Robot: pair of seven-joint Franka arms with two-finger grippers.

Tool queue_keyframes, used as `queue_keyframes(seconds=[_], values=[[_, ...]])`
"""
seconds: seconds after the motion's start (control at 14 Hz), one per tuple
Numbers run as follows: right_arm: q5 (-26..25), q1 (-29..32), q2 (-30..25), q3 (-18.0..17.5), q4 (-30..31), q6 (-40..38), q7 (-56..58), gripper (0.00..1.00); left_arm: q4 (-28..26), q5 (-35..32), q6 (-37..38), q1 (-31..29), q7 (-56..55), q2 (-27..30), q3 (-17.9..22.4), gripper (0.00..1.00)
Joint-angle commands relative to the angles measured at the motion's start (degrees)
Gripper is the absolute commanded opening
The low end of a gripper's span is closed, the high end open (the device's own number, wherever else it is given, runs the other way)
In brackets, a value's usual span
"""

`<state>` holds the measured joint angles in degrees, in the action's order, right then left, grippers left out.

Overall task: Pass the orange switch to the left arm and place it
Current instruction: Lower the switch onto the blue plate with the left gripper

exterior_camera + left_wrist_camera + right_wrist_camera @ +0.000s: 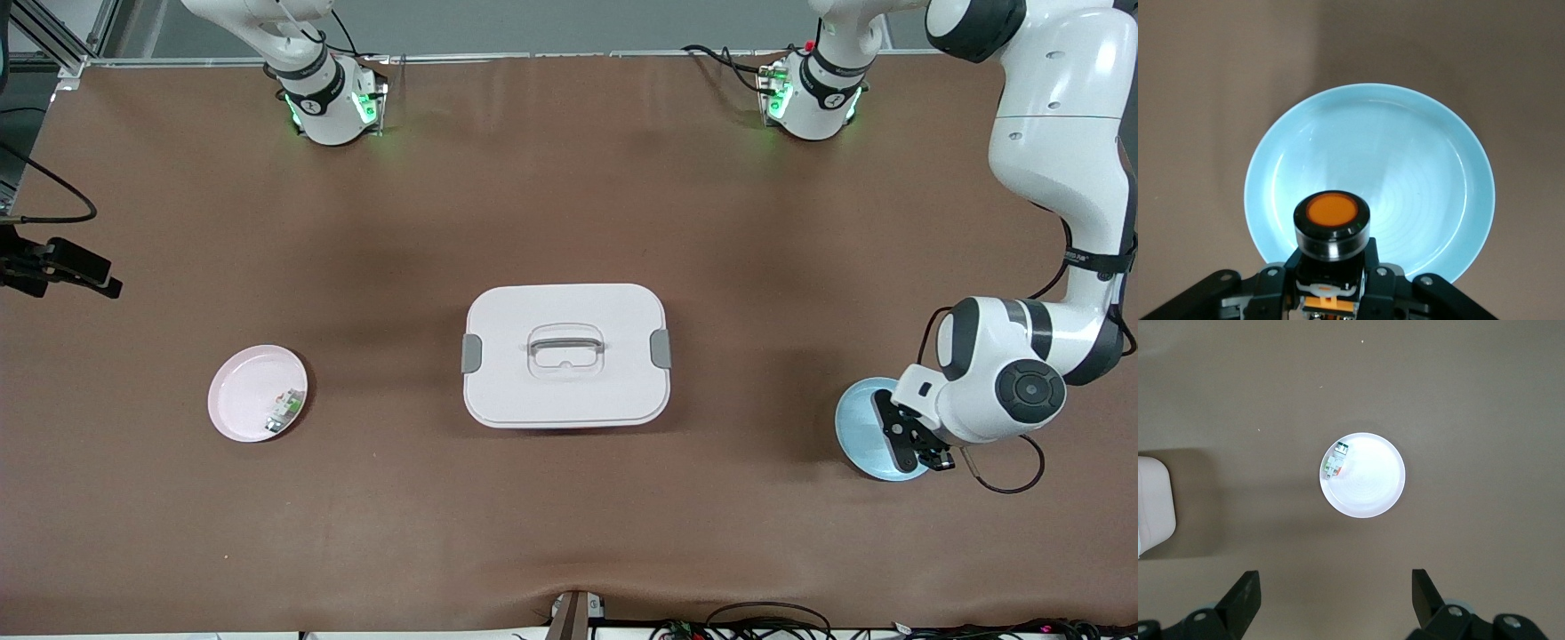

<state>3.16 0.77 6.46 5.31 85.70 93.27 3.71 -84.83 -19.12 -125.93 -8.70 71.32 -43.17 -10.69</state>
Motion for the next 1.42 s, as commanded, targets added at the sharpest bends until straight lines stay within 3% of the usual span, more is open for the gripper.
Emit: queue_keyframes(seconds=[0.0,0.14,0.43,0.5,0.64,1.07,1.35], values=[[-0.96,0.28,-1.09,-0.47,-0.10,-2.03,0.42,1.00,0.28,-1.27,-0.46,-0.01,3.55,-1.21,-0.03,0.00],[-0.88,0.37,-4.41,-0.38,4.01,-2.57,0.34,1.00,0.28,-1.27,-0.90,-0.35,5.31,-2.35,-0.03,0.02],[-1.05,0.46,-10.58,-0.30,10.27,-0.80,0.34,1.00,0.19,-1.27,-3.71,-0.53,7.43,-2.97,0.06,0.23],[-1.05,0.54,-11.72,-0.30,11.41,-0.89,-0.27,1.00,0.19,-1.27,-3.80,-0.53,7.43,-2.97,0.06,0.40],[-1.05,0.63,-14.45,-0.30,14.40,-0.45,-0.45,1.00,-0.24,-1.27,-4.50,-1.06,8.30,-2.88,-0.12,1.00],[-1.32,-0.50,-13.05,1.89,13.27,0.60,-0.45,1.00,-0.07,-0.13,-3.89,-1.32,9.63,-0.17,-0.91,1.00],[-2.11,-3.67,-12.17,5.33,12.83,1.30,-0.37,1.00,0.28,6.79,0.05,-1.15,6.57,3.96,-0.74,1.00]])
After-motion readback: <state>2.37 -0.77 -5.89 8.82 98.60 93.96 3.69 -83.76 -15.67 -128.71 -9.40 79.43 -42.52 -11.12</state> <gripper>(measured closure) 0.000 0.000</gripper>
